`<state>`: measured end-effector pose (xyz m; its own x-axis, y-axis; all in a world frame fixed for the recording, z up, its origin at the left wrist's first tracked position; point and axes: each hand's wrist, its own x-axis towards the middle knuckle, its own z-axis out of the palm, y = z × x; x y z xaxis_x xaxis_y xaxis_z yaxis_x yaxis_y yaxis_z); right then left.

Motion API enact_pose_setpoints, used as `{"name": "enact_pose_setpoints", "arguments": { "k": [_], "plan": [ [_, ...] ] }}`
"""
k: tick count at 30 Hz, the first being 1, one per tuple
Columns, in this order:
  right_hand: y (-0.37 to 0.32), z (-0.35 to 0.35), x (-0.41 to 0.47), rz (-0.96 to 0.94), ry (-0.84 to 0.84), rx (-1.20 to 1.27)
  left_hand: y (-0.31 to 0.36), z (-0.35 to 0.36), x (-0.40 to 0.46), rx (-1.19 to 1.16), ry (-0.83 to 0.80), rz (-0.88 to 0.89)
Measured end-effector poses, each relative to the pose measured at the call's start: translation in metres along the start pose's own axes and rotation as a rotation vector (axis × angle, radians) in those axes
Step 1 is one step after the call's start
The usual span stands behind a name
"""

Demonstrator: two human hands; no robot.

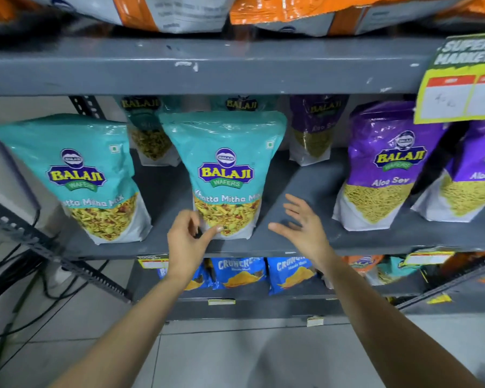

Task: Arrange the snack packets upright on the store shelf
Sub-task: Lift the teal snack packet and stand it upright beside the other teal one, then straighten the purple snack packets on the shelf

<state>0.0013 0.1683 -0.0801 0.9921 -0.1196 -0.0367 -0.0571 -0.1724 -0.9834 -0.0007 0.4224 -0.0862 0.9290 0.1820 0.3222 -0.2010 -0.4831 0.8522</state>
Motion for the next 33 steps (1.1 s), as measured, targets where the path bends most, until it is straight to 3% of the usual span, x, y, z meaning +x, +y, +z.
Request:
{"name": "enact_pose_setpoints", "arguments": {
  "k": [5,8,10,16,21,29,33],
  "plan": [
    [0.033,-0.115,-0.027,-0.052,0.396,-0.016,0.037,0.063,-0.026,-0.007,-0.186,0.169],
    [0.039,-0.176,-0.019,-0.043,0.5,-0.059,0.066,0.119,-0.028,-0.067,-0.337,0.142],
    [0.041,-0.205,0.001,-0.016,0.449,-0.146,0.084,0.159,-0.023,-0.112,-0.431,0.026],
    [0.033,-0.227,0.043,0.018,0.055,-0.186,0.114,0.248,0.003,-0.168,-0.704,-0.237],
    [0.04,-0.205,0.026,-0.018,0.027,-0.207,0.11,0.242,-0.013,-0.152,-0.499,-0.239],
    [0.041,-0.195,0.017,0.003,-0.092,-0.107,0.113,0.208,-0.026,-0.188,-0.51,-0.263],
    [-0.001,-0.207,0.032,-0.047,-0.046,0.1,0.147,0.191,-0.003,-0.423,-0.363,-0.171]
  ]
}}
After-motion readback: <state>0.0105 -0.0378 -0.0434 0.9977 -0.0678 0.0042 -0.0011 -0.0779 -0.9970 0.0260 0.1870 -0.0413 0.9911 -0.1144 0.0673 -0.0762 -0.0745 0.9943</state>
